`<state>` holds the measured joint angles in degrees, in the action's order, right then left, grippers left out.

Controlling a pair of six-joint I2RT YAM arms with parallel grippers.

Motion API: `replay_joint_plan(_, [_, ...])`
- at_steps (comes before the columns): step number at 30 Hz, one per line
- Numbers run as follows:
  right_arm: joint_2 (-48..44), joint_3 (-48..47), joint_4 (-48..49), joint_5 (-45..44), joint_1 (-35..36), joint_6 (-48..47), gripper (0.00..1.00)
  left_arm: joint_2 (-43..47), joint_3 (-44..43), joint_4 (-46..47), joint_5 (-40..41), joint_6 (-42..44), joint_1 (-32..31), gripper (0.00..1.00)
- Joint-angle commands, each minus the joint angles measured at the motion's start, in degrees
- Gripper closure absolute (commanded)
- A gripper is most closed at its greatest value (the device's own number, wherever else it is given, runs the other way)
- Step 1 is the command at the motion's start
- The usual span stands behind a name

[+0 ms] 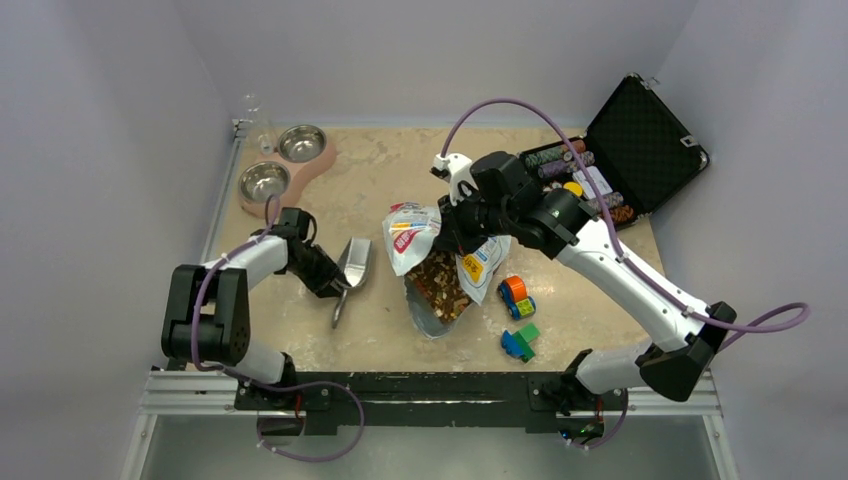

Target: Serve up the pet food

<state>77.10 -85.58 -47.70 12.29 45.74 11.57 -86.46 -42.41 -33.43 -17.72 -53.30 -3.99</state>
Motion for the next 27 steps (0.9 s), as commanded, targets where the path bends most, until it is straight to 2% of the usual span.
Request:
replay_joint_plan(1, [0.28,-6.07,6.30,0.58,0.41,1.30,1.00,4.61,-0.49,-0.49,-0.20,3.16,-0.23,0.49])
replay_joint_plan(3, [0.56,-6.48,5.84,0.87,0.43,1.18,1.00,9.03,-0.06,-3.40,0.95,5.42,-0.23,0.26])
replay_joint_plan(4, [0.59,-6.52,5.60,0.93,0.41,1.17,1.00,11.99,0.72,-4.48,1.22,6.11,-0.27,0.06])
replay_joint_plan(5, [0.52,-6.25,5.41,0.97,0.41,1.15,1.00,14.99,2.34,-5.28,1.01,6.40,-0.24,0.01])
replay_joint_plan(6, [0.39,-5.93,5.28,0.98,0.43,1.11,1.00,18.10,3.83,-5.65,0.12,6.38,-0.23,0.01])
replay_joint_plan(7, [0.22,-5.47,5.29,1.02,0.41,1.13,1.00,20.83,5.47,-5.33,-1.44,6.26,-0.19,0.01])
replay_joint_plan(10, [-0.27,-4.17,5.43,1.34,0.46,1.28,1.00,28.12,11.77,-2.15,-5.87,3.77,-0.08,0.13])
replay_joint_plan(12, [-0.45,-3.86,5.37,1.77,0.45,1.47,1.00,30.90,17.12,5.23,-9.37,0.72,-0.10,0.25])
replay_joint_plan(13, [-0.46,-3.81,5.42,2.10,0.49,1.58,1.00,31.41,19.57,9.27,-10.49,-0.84,-0.06,0.26])
replay_joint_plan(18, [-0.38,-4.76,5.05,2.90,0.49,2.01,1.00,26.96,24.40,21.82,-8.85,-1.87,-0.05,0.20])
replay_joint_plan(19, [-0.37,-4.99,4.87,3.10,0.55,2.04,1.00,25.49,25.54,26.59,-9.31,-2.55,-0.05,0.22])
replay_joint_plan(21, [-0.58,-5.08,4.80,3.47,0.50,2.05,1.00,22.33,29.03,37.37,-11.39,-5.06,-0.05,0.36])
replay_joint_plan(23, [-0.72,-5.02,4.73,3.45,0.51,2.05,1.00,19.91,33.45,47.81,-12.83,-9.14,-0.07,0.45])
replay_joint_plan(25, [-0.65,-5.41,4.50,3.21,0.50,1.96,1.00,19.04,38.41,56.05,-12.78,-12.69,-0.05,0.48])
replay_joint_plan(27, [-0.71,-5.64,4.46,3.17,0.49,1.96,1.00,19.31,40.62,58.50,-12.21,-13.86,-0.05,0.48])
